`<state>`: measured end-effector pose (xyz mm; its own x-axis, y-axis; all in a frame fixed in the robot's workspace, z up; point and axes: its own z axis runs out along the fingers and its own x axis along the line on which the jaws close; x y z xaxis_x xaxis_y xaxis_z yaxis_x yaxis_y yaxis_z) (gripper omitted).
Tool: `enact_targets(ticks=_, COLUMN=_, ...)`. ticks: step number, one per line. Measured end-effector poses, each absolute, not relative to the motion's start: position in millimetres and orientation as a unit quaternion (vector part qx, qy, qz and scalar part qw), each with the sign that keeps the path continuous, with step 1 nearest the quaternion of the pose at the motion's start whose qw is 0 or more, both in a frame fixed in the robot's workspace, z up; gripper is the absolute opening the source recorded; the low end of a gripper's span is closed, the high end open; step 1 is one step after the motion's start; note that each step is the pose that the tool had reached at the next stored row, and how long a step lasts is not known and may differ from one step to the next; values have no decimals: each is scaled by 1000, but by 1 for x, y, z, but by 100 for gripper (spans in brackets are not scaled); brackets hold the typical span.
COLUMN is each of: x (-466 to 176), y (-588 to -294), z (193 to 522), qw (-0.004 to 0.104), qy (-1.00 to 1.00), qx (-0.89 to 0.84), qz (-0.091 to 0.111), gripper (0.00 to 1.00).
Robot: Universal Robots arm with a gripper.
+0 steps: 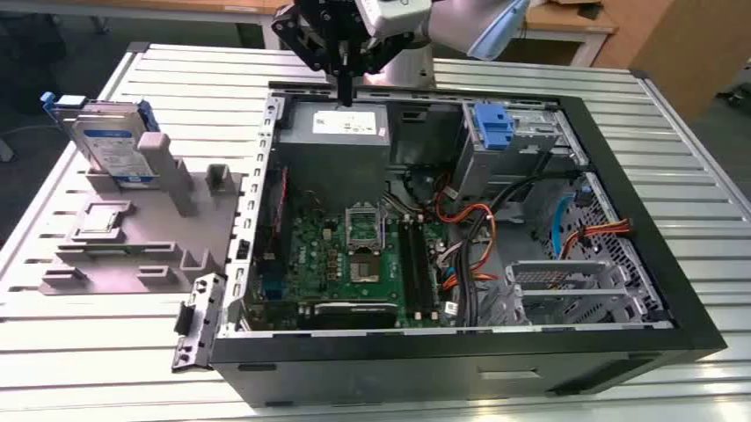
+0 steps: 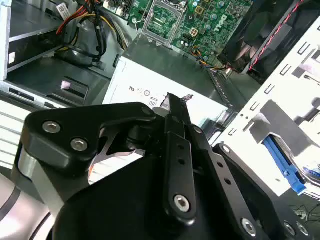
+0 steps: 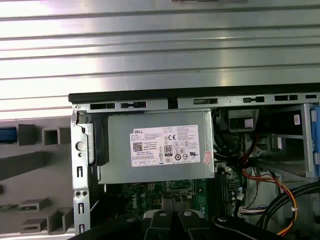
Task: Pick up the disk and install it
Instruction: 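Reach for the disk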
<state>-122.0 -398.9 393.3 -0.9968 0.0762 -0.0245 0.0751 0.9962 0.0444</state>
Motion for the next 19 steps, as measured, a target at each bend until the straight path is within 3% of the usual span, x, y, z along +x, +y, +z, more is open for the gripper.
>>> enact_targets(ticks=19, x=-128, y=-399, z=393, qw=13, qy=999, qx=38, qz=22, gripper=10)
